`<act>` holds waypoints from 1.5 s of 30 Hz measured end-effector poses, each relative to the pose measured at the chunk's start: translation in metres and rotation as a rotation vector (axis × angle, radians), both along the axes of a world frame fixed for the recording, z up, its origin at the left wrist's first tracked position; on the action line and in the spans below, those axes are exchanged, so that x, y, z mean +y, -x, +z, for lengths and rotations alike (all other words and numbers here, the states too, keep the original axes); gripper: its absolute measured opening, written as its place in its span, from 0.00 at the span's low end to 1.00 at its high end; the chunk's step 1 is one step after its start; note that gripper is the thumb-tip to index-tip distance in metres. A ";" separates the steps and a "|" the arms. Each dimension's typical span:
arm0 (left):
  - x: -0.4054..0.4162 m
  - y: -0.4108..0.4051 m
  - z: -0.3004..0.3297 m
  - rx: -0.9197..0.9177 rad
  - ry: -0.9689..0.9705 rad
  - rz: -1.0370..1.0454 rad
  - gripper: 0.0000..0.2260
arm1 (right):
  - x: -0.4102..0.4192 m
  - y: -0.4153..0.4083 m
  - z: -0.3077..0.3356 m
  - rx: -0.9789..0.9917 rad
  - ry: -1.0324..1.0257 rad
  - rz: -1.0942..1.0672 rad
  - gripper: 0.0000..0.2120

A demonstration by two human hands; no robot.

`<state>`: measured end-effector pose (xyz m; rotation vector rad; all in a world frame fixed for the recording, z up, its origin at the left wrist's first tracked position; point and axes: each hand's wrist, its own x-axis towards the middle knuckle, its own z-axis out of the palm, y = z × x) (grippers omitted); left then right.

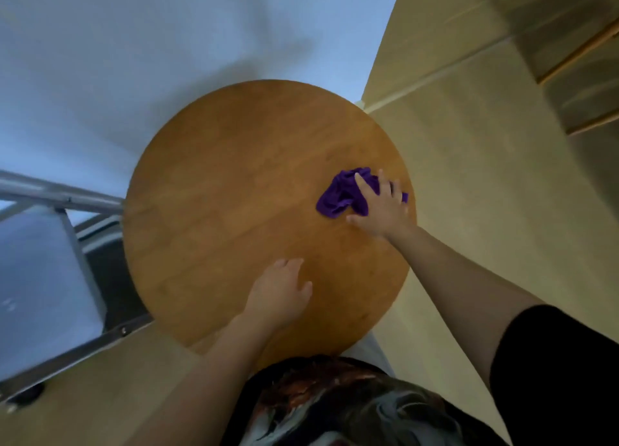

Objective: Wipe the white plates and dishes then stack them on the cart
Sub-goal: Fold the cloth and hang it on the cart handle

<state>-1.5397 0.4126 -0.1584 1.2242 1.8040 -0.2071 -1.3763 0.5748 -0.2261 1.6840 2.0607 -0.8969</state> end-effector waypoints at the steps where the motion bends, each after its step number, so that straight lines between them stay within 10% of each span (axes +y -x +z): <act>1: 0.000 -0.002 -0.005 0.007 -0.002 0.023 0.25 | 0.004 0.002 -0.007 0.006 0.007 0.011 0.42; 23: -0.128 0.043 -0.032 -0.137 0.006 0.484 0.17 | -0.255 0.062 -0.028 -0.092 0.095 0.062 0.29; 28: -0.195 0.085 -0.022 -0.164 -0.096 0.632 0.09 | -0.292 0.110 -0.008 0.181 0.332 0.011 0.26; 36: -0.256 0.137 0.029 -0.398 -0.339 1.143 0.31 | -0.323 0.187 0.104 0.679 0.191 0.103 0.22; 42: -0.262 0.161 0.114 -0.293 -0.700 0.715 0.26 | -0.313 0.205 0.205 0.976 0.451 0.166 0.23; 45: -0.253 0.166 0.152 -0.381 -0.904 0.743 0.03 | -0.298 0.211 0.240 0.978 0.477 0.282 0.22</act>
